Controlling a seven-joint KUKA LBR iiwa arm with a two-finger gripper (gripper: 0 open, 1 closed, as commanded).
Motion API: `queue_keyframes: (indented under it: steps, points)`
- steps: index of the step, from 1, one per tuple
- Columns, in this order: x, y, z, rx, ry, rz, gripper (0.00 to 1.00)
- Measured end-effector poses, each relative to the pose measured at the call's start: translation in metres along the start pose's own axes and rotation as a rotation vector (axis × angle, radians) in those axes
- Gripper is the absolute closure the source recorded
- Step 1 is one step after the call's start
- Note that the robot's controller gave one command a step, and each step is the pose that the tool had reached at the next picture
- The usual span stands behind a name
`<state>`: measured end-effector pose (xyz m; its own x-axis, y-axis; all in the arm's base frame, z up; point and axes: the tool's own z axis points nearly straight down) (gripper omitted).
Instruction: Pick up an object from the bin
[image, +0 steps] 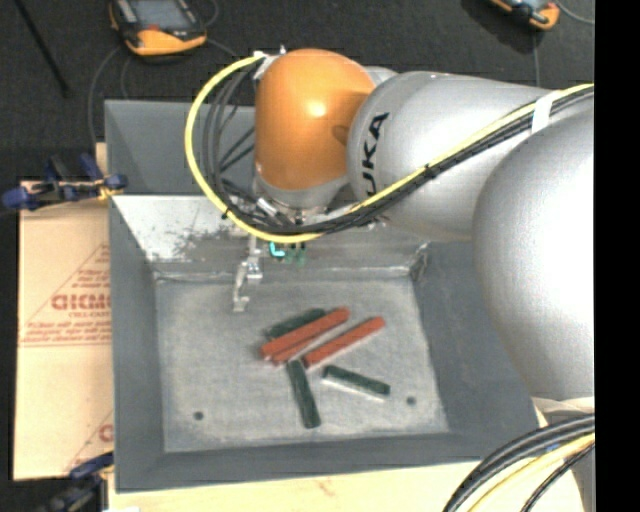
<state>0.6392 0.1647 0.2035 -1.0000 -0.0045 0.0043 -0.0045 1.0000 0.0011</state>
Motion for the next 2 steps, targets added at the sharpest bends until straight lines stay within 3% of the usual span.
queue_keyframes:
  steps: [1, 2]
  points:
    - [-0.002, -0.001, -0.005, -0.001, -0.008, 0.002, 0.0]
    - [0.016, -0.021, 0.026, -0.001, -0.018, -0.194, 0.0]
